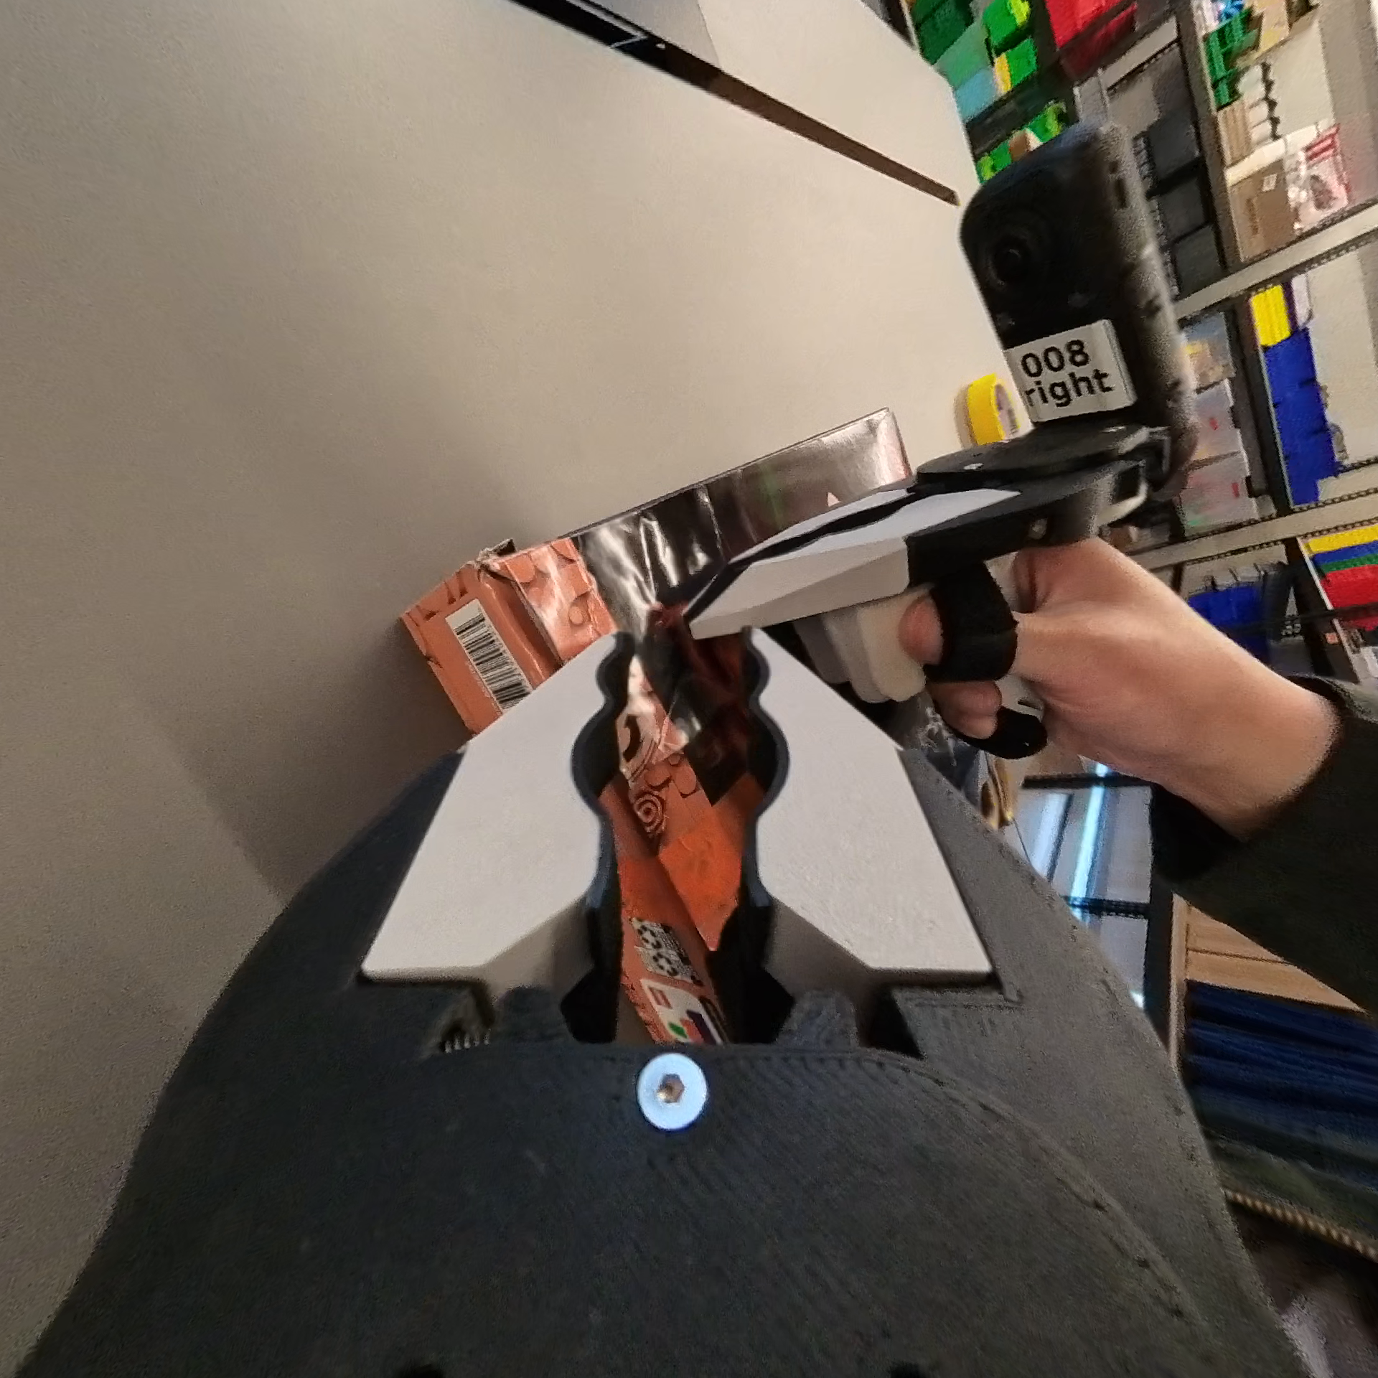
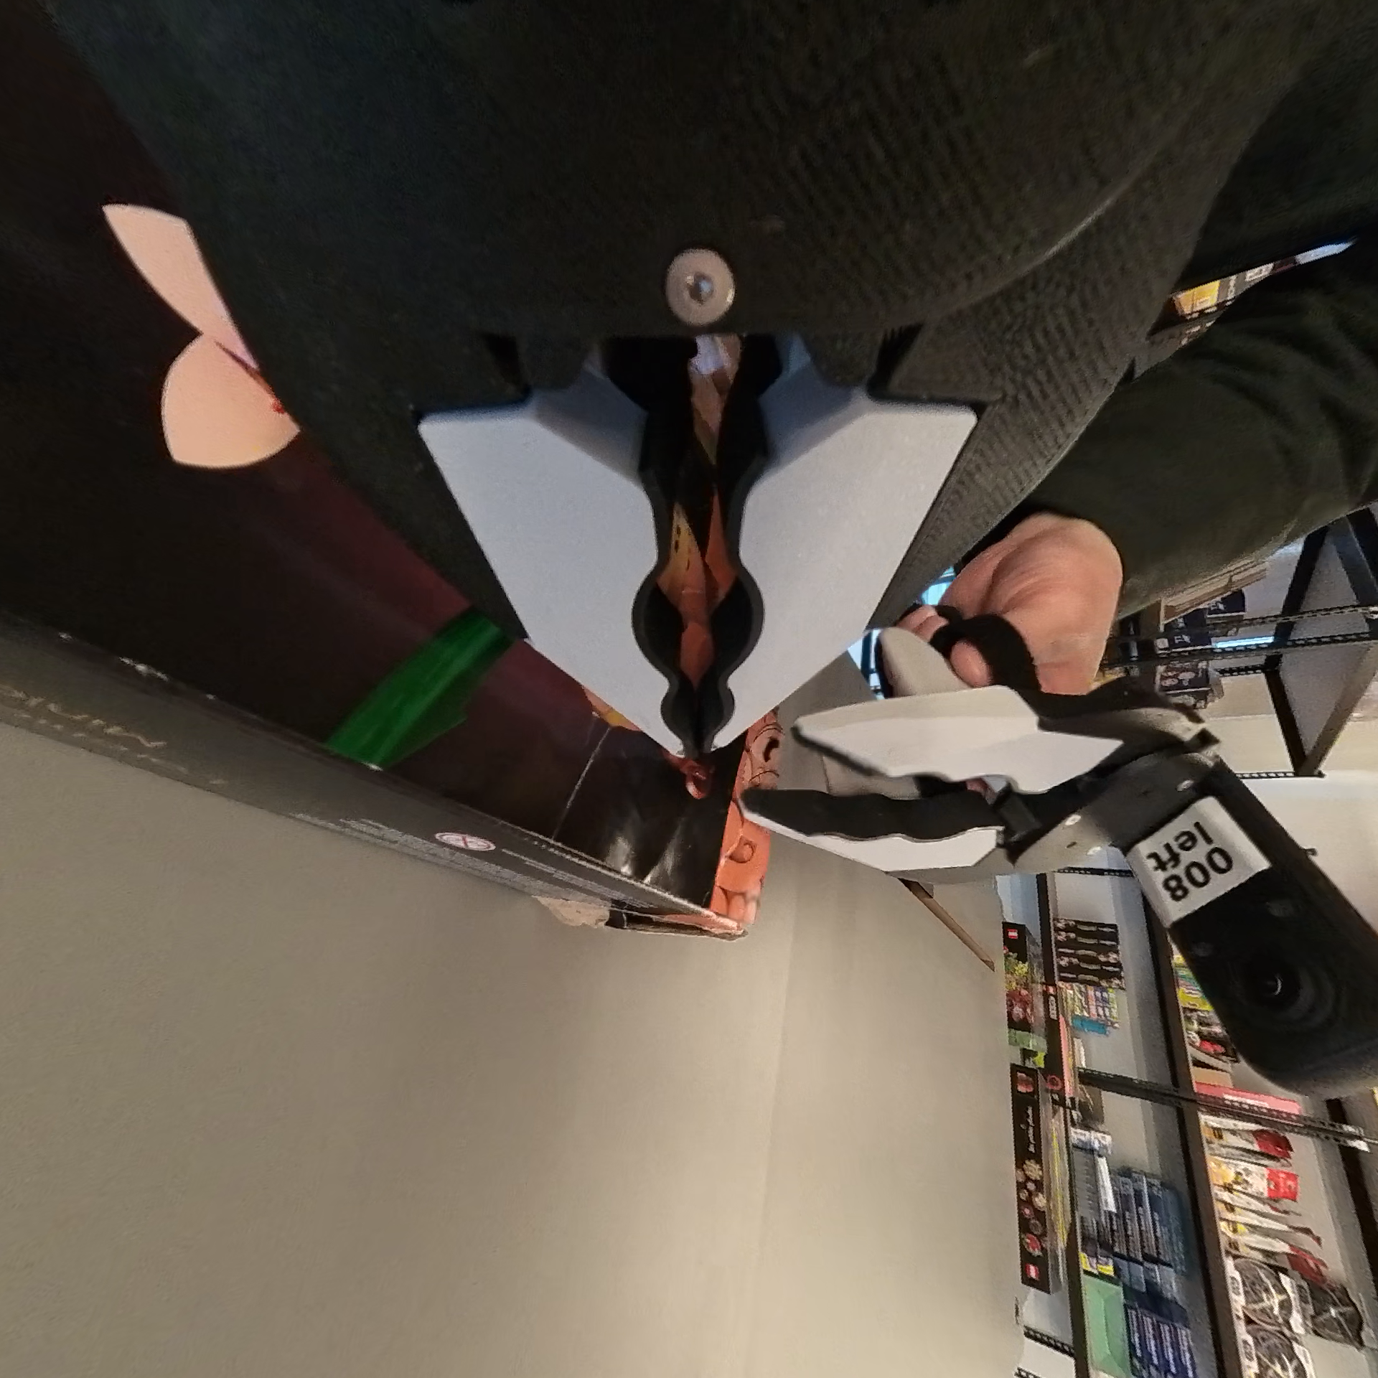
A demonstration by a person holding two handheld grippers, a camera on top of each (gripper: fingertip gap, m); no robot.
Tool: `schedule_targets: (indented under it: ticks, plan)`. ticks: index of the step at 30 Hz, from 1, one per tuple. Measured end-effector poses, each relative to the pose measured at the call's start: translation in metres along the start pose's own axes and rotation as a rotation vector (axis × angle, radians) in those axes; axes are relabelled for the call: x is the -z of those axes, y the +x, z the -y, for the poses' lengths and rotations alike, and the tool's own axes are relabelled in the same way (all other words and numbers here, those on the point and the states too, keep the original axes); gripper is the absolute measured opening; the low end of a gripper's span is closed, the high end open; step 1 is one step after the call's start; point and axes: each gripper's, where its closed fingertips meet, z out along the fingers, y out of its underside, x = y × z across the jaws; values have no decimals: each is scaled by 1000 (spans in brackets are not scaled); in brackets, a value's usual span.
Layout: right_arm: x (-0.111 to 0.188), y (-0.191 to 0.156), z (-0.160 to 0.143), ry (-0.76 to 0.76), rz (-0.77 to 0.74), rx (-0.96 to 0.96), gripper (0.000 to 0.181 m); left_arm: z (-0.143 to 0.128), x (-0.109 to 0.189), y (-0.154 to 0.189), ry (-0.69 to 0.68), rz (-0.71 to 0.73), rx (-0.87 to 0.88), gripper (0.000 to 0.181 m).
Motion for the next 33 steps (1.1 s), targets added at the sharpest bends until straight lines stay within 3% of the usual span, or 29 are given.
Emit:
schedule_targets:
  ticks: [3, 10, 16, 24, 29, 33]
  plan:
    - [0, 0, 0, 0, 10, -5, 0, -11, -6, -8, -64, 75, -101, 0]
    - [23, -14, -14, -114, 194, -167, 0, -11, -6, -6, -89, 164, -272, 0]
    - [25, 4, -30, -218, 93, -167, 0, -14, -5, -9, -84, 179, -268, 0]
    - [23, 7, -32, -167, 80, -38, 0, -17, -5, -12, -116, 240, -291, 0]
    - [43, 0, -21, -53, 201, -158, 0, -17, -5, -13, -124, 285, -337, 0]
    - [62, -1, -63, -192, 221, -220, 0, -17, -5, -13, -121, 285, -321, 0]
